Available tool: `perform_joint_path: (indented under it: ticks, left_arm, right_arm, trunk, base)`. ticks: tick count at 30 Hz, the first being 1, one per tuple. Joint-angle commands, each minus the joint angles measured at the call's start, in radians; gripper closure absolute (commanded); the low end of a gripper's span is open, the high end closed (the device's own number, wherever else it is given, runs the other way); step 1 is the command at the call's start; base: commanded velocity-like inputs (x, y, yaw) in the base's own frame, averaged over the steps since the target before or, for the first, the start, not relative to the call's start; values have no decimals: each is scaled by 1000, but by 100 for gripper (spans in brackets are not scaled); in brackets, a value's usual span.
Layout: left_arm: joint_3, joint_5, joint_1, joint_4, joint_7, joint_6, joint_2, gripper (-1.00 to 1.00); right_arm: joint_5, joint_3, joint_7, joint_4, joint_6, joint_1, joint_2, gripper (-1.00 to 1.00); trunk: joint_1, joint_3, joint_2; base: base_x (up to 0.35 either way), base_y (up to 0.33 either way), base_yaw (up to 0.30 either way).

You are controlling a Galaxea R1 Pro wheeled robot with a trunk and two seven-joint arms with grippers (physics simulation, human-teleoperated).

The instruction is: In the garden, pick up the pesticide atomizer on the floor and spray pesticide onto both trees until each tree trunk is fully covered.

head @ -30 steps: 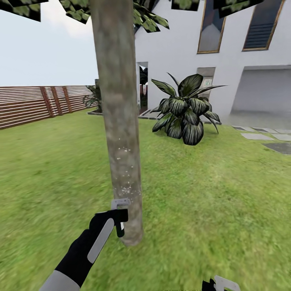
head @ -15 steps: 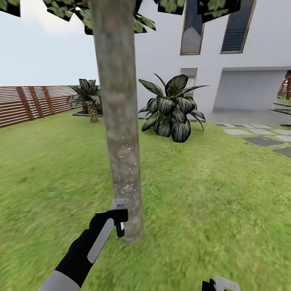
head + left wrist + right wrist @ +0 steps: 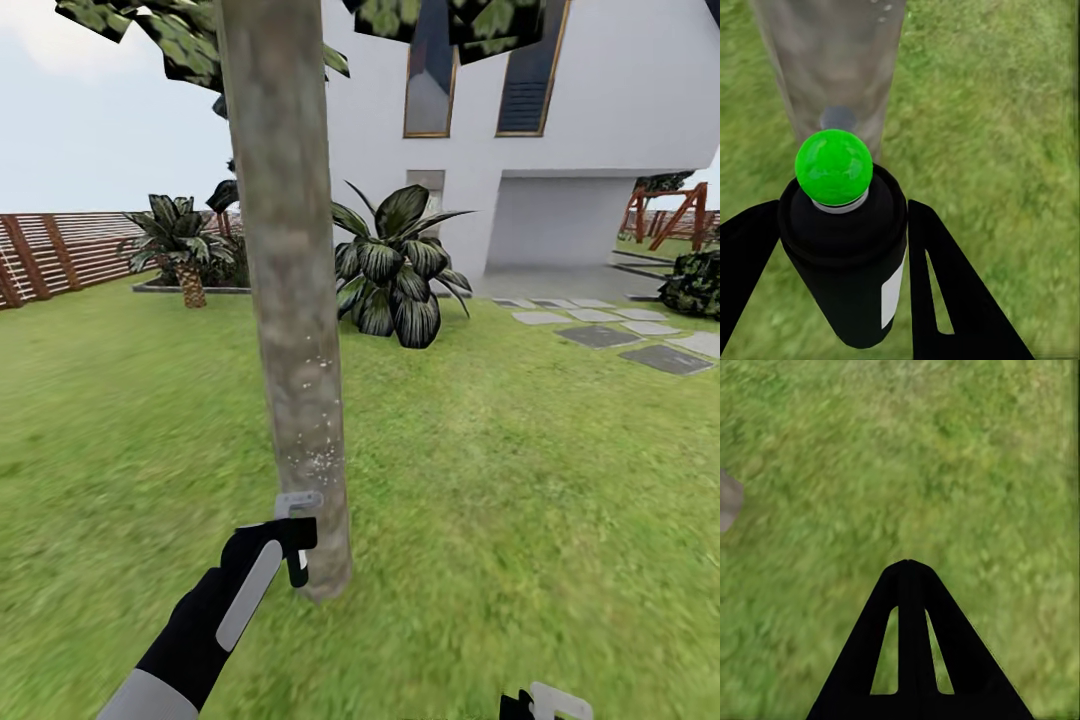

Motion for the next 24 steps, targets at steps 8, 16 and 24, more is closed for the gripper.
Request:
perform_joint_path:
  ticks: [8, 16, 24]
  left_arm:
    - [-1, 12, -2, 28, 10, -32, 0, 100]
    - [1, 13, -2, 53, 11, -40, 0, 100]
    - [1, 12, -2, 51, 12, -40, 0, 100]
  right_arm:
    - [-10, -1, 1, 0, -5, -1, 1, 100]
    - [-11, -1, 1, 0, -5, -1, 1, 100]
    - [-11, -1, 1, 0, -5, -1, 1, 100]
  trunk:
    - [1, -2, -2]
    - [1, -2, -2]
    - [1, -2, -2]
  base:
    - [0, 335, -244]
    - [-56, 334, -245]
    - [-142, 327, -244]
